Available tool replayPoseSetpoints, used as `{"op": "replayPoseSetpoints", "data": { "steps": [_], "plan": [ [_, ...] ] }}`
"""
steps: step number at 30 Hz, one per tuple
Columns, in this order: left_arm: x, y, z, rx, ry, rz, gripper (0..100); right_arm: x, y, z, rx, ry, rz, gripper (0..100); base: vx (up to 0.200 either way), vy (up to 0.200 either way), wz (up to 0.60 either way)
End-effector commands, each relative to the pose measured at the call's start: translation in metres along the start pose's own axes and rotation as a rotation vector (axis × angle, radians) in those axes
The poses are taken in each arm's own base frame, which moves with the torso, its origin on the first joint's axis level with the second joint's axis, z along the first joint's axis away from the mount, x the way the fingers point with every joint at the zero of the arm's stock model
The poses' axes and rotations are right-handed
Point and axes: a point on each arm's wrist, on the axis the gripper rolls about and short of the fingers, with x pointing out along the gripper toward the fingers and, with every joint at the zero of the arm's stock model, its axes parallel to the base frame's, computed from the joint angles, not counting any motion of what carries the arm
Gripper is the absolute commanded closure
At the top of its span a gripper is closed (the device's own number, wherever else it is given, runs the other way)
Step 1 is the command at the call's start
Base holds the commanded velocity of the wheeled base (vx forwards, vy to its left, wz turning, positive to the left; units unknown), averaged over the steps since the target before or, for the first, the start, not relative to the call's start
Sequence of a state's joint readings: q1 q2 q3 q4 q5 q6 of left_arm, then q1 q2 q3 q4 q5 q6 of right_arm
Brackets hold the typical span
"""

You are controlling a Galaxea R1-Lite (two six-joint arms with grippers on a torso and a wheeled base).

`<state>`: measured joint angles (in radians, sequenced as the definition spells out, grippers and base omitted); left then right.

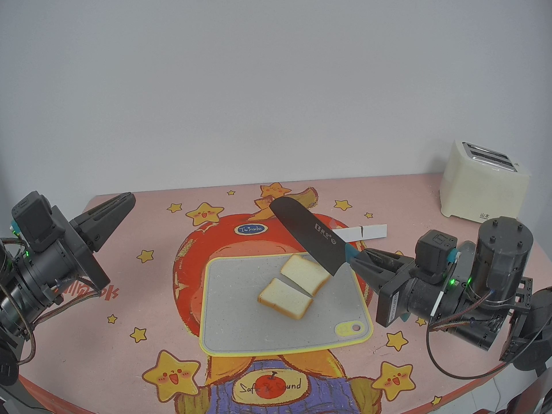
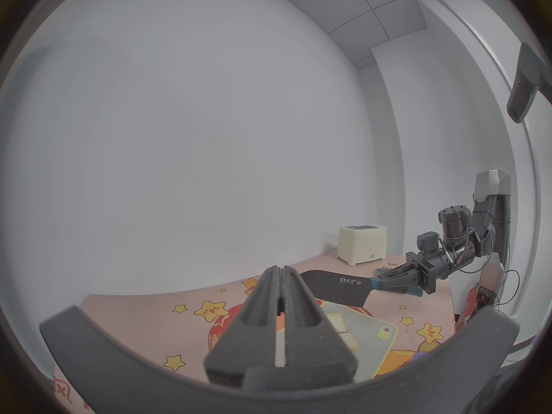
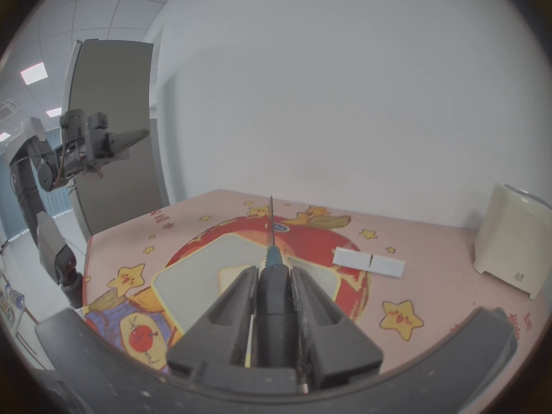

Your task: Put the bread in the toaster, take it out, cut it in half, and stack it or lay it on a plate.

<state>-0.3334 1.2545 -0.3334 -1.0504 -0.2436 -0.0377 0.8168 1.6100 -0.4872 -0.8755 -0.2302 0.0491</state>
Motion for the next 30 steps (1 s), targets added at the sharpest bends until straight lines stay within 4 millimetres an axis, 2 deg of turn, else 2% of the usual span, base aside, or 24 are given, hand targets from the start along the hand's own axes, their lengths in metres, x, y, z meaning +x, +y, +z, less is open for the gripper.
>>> {"op": "replayPoseSetpoints", "data": {
  "steps": [1, 5, 8, 10, 11, 12, 14, 15, 16, 17, 18, 20, 22, 30],
  "plan": [
    [-0.021, -0.003, 0.014, 0.019, -0.081, 0.04, 100, -0.007, -0.004, 0.008, 0.012, -0.034, -0.008, 100, 0.0, 0.0, 0.0],
    [-0.062, -0.008, 0.008, 0.031, -0.122, 0.139, 100, -0.009, -0.009, 0.012, 0.019, -0.052, -0.019, 100, 0.0, 0.0, 0.0],
    [-0.103, -0.016, -0.003, 0.05, -0.179, 0.201, 100, -0.009, -0.013, 0.015, 0.029, -0.064, -0.027, 100, 0.0, 0.0, 0.0],
    [-0.114, -0.018, -0.006, 0.062, -0.194, 0.234, 100, -0.009, -0.015, 0.015, 0.031, -0.067, -0.036, 100, 0.0, 0.0, 0.0],
    [-0.135, -0.022, -0.015, 0.079, -0.199, 0.317, 100, -0.008, -0.019, 0.016, 0.035, -0.07, -0.049, 100, 0.0, 0.0, 0.0],
    [-0.137, -0.022, -0.016, 0.08, -0.198, 0.323, 100, -0.008, -0.019, 0.016, 0.035, -0.068, -0.049, 100, 0.0, 0.0, 0.0],
    [-0.167, -0.034, -0.043, 0.068, -0.129, 0.416, 100, -0.007, -0.02, 0.019, 0.039, -0.079, -0.055, 100, 0.0, 0.0, 0.0],
    [-0.176, -0.039, -0.054, 0.059, -0.097, 0.432, 100, -0.007, -0.02, 0.021, 0.041, -0.087, -0.054, 100, 0.0, 0.0, 0.0],
    [-0.176, -0.039, -0.054, 0.059, -0.097, 0.432, 100, -0.007, -0.02, 0.021, 0.041, -0.087, -0.054, 100, 0.0, 0.0, 0.0],
    [-0.198, -0.051, -0.084, 0.045, -0.034, 0.441, 100, -0.007, -0.02, 0.025, 0.045, -0.1, -0.054, 100, 0.0, 0.0, 0.0],
    [-0.203, -0.051, -0.103, 0.031, 0.116, 0.475, 100, -0.006, -0.021, 0.027, 0.055, -0.109, -0.057, 100, 0.0, 0.0, 0.0],
    [-0.2, -0.047, -0.105, 0.053, 0.192, 0.567, 100, -0.006, -0.022, 0.028, 0.074, -0.115, -0.061, 100, 0.0, 0.0, 0.0],
    [-0.203, -0.048, -0.105, 0.044, 0.135, 0.588, 100, -0.007, -0.022, 0.029, 0.079, -0.118, -0.062, 100, 0.0, 0.0, 0.0],
    [-0.202, -0.048, -0.105, 0.035, 0.15, 0.584, 100, -0.006, -0.034, 0.032, 0.074, -0.128, -0.123, 100, 0.0, 0.0, 0.0]
  ]
}}
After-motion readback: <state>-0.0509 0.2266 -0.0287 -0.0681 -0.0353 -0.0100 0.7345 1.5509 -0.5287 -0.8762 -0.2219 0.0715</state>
